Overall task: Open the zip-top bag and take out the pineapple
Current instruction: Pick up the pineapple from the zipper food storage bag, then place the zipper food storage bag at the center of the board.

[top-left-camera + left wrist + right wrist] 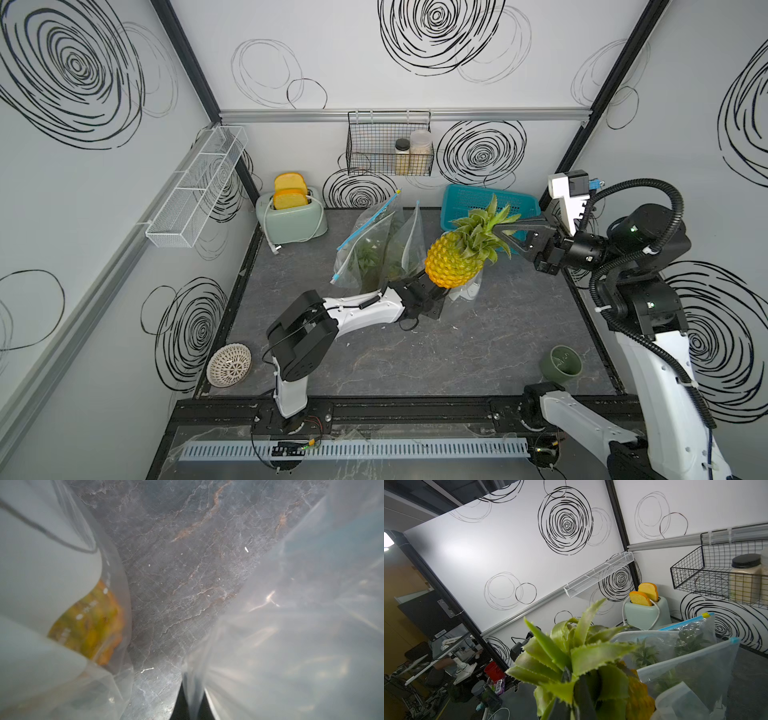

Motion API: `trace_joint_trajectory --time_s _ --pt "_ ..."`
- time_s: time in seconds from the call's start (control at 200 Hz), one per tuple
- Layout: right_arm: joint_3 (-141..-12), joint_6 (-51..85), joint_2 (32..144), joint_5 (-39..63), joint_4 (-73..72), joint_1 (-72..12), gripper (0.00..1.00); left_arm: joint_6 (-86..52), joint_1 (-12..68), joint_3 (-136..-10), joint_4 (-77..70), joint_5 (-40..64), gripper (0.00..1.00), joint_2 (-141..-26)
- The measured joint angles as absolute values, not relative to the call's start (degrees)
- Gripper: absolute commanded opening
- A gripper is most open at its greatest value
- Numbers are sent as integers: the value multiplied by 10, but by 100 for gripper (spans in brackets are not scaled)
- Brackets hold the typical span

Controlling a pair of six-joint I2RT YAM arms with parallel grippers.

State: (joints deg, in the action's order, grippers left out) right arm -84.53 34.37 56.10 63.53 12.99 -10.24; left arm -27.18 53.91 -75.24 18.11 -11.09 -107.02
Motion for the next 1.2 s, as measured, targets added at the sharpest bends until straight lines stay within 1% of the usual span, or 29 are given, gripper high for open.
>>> trace_joint_trajectory --time_s 0.18,0.325,0.555,0.87,1.096,1.126,1.141,1.201 --pt "-824 364 561 649 86 -102 0 -265 554 -734 172 -136 0 -1062" --pt "-810 368 560 658 67 -102 0 -265 570 -679 165 -141 0 -1014" --pt "-804 369 560 661 33 -101 0 -261 586 -641 139 -140 0 -945" --pt "-804 366 557 665 26 -99 0 -288 562 -679 170 -169 0 -981" --pt "-804 353 556 657 45 -97 0 -340 538 -667 127 -171 0 -981" --pt "-804 348 556 654 52 -96 0 -343 537 -664 124 -171 2 -981" --pt "-804 345 555 653 55 -95 0 -345 537 -663 121 -171 8 -981" --pt "-804 334 554 646 70 -93 0 -347 537 -659 116 -170 24 -980"
